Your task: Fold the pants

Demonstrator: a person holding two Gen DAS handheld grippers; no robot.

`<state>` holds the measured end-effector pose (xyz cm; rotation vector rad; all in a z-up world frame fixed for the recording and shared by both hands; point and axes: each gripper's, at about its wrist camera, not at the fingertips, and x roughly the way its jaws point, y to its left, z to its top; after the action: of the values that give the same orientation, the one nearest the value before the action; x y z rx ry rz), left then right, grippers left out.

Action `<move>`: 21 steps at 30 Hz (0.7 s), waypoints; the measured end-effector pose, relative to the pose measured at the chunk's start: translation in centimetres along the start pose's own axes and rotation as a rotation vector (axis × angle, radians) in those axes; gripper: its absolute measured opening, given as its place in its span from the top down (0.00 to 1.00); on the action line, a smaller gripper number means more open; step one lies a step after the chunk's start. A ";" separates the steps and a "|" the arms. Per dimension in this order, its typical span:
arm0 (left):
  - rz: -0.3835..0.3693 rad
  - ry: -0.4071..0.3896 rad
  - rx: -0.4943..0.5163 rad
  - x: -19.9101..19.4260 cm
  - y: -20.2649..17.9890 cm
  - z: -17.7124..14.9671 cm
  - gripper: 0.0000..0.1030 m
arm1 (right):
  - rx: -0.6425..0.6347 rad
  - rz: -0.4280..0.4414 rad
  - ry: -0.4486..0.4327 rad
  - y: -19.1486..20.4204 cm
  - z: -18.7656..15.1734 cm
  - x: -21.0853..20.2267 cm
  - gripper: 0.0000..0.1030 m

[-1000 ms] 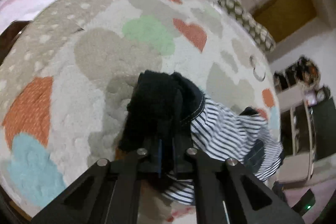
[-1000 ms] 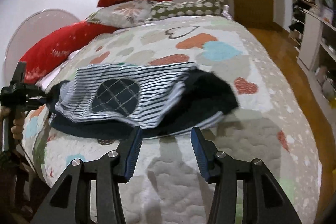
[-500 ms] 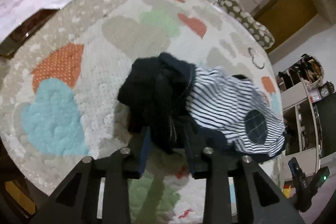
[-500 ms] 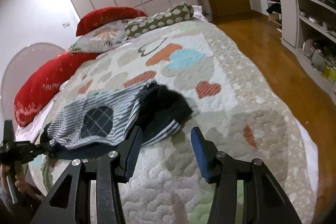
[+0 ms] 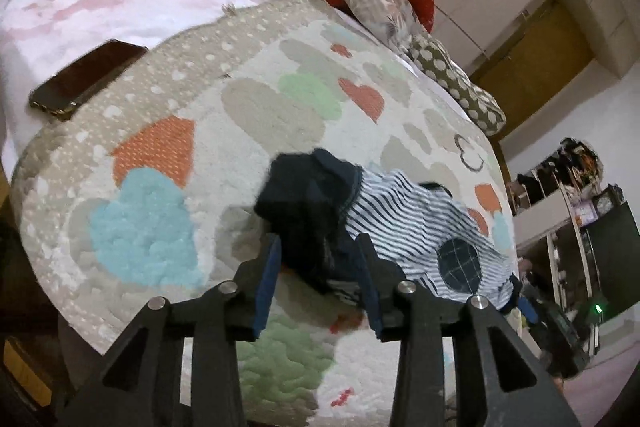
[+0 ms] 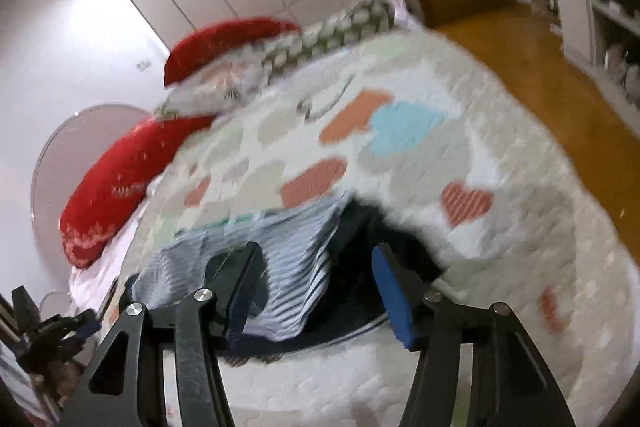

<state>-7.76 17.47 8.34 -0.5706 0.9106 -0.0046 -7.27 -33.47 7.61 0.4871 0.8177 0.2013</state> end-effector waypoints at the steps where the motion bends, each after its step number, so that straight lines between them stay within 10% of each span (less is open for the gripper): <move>1: -0.005 0.011 0.010 0.2 -0.3 -0.2 0.64 | 0.013 -0.028 0.032 0.1 -0.1 1.0 0.43; 4: -0.011 0.022 0.027 0.5 -1.1 -0.7 0.64 | 0.050 -0.064 0.076 -0.2 0.1 3.7 0.52; 6: -0.012 0.024 0.027 0.6 -1.3 -0.8 0.64 | 0.091 -0.044 0.106 -0.9 0.3 5.3 0.89; 16: -0.033 0.068 0.069 1.8 -2.7 -1.9 0.64 | 0.032 -0.063 -0.033 -1.1 -0.6 -0.4 0.89; 21: -0.026 0.070 0.098 1.7 -3.3 -2.3 0.64 | 0.158 -0.063 -0.016 -4.6 -1.5 -0.3 0.70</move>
<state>-7.63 13.21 7.56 -0.4939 0.9657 -0.0925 -8.70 -37.05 4.69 0.6103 0.8360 0.0749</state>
